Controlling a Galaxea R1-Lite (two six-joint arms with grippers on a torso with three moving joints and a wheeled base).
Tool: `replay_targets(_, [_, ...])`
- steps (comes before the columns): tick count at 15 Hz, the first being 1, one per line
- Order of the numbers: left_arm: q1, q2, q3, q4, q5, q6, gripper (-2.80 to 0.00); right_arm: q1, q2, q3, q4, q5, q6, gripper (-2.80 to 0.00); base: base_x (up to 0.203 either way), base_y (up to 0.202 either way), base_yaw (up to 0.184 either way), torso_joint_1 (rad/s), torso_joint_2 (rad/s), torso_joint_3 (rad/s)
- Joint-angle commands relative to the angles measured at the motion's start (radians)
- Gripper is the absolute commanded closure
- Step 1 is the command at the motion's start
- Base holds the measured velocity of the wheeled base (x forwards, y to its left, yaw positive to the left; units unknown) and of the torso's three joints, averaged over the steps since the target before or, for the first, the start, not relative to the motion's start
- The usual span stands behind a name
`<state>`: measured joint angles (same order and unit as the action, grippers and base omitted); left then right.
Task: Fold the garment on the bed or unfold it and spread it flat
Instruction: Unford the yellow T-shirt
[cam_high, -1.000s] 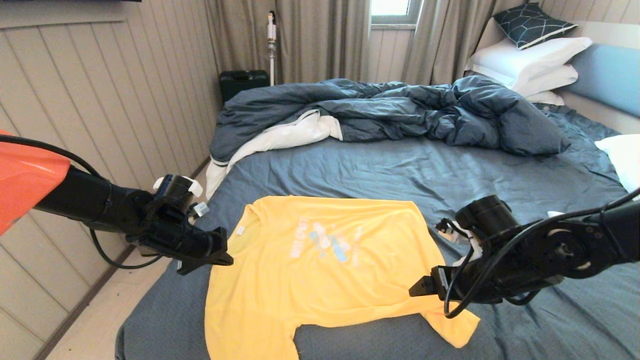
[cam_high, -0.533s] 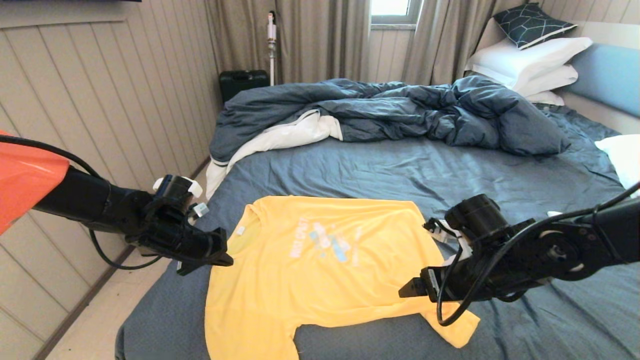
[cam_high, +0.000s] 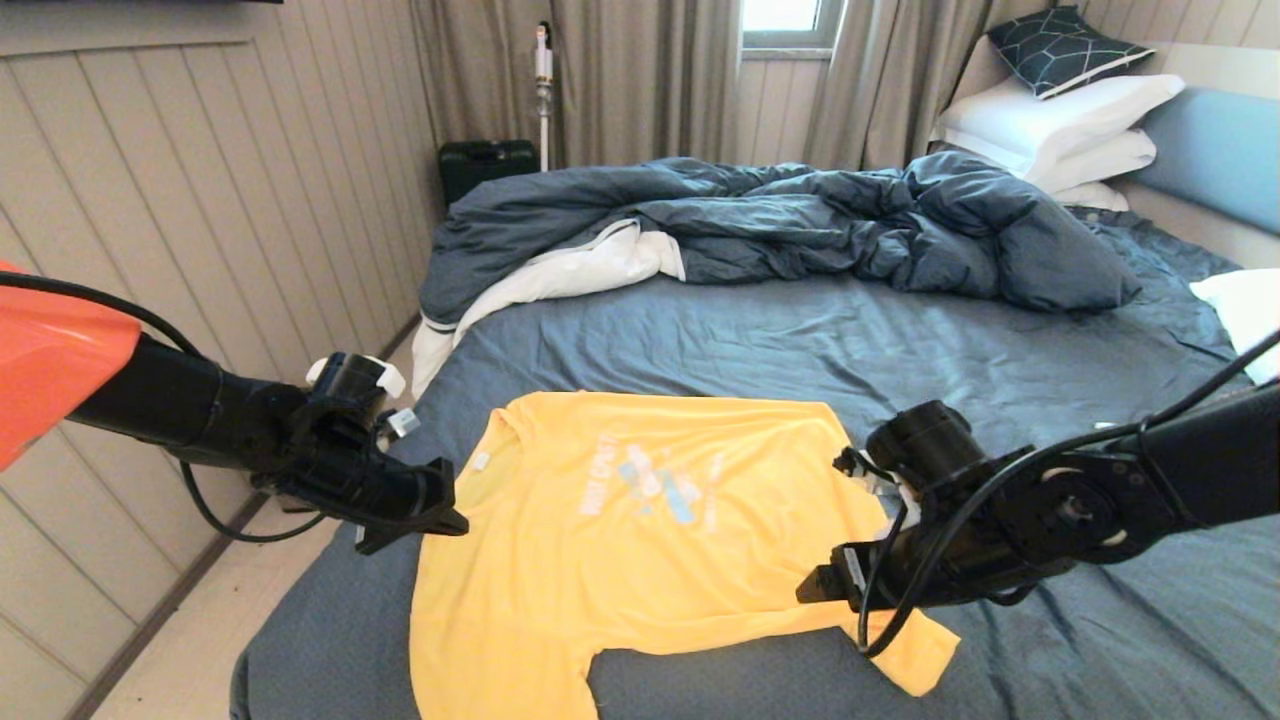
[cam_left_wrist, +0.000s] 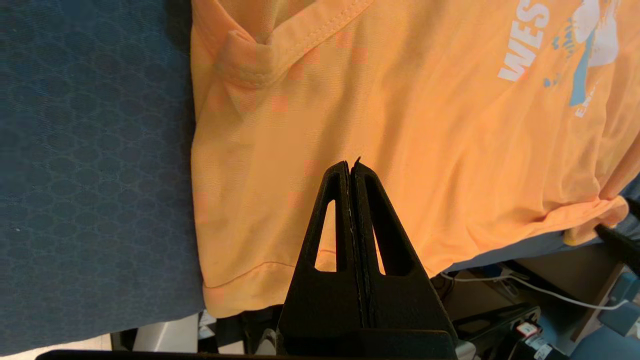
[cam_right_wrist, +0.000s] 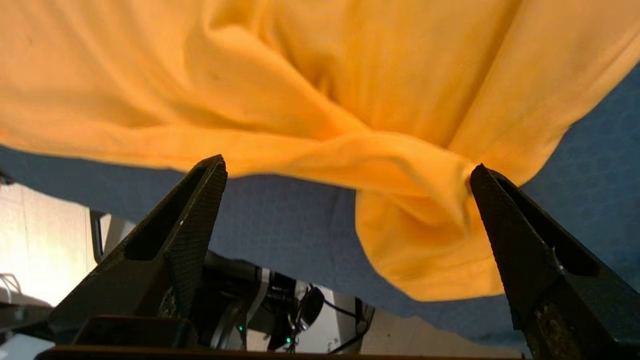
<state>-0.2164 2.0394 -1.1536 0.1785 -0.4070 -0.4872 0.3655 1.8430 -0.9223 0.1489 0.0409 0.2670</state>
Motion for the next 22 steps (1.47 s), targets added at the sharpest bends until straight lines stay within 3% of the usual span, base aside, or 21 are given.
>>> replay_targets(1, [-0.001, 0.005, -0.001, 0.001, -0.003, -0.002, 0.0, 0.003, -0.014, 0.019, 0.001, 0.001, 0.001, -2.8, 0.0, 0.0, 0.0, 0.0, 0.0, 0.0])
replay_targets(4, [-0.003, 0.01, -0.001, 0.001, -0.003, -0.002, 0.0, 0.001, -0.047, 0.083, 0.0, 0.002, -0.021, -2.8, 0.0, 0.0, 0.0, 0.0, 0.0, 0.0])
replay_targets(5, [-0.005, 0.01, -0.001, 0.001, -0.003, -0.003, 0.0, 0.001, -0.044, 0.091, -0.001, 0.002, -0.023, -1.91, 0.0, 0.0, 0.0, 0.0, 0.0, 0.0])
replay_targets(6, [-0.005, 0.01, -0.001, 0.001, -0.003, -0.002, 0.0, 0.001, -0.041, 0.095, -0.001, 0.004, -0.023, 0.0, 0.0, 0.0, 0.0, 0.0, 0.0, 0.0])
replay_targets(11, [-0.005, 0.007, -0.001, 0.001, -0.003, -0.004, 0.0, 0.001, -0.013, 0.102, -0.082, -0.002, -0.025, 0.0, 0.0, 0.0, 0.0, 0.0, 0.0, 0.0])
replay_targets(22, [-0.005, 0.009, 0.0, 0.001, -0.01, -0.004, 0.0, -0.003, -0.109, 0.117, -0.08, -0.01, -0.031, 0.0, 0.0, 0.0, 0.0, 0.0, 0.0, 0.0])
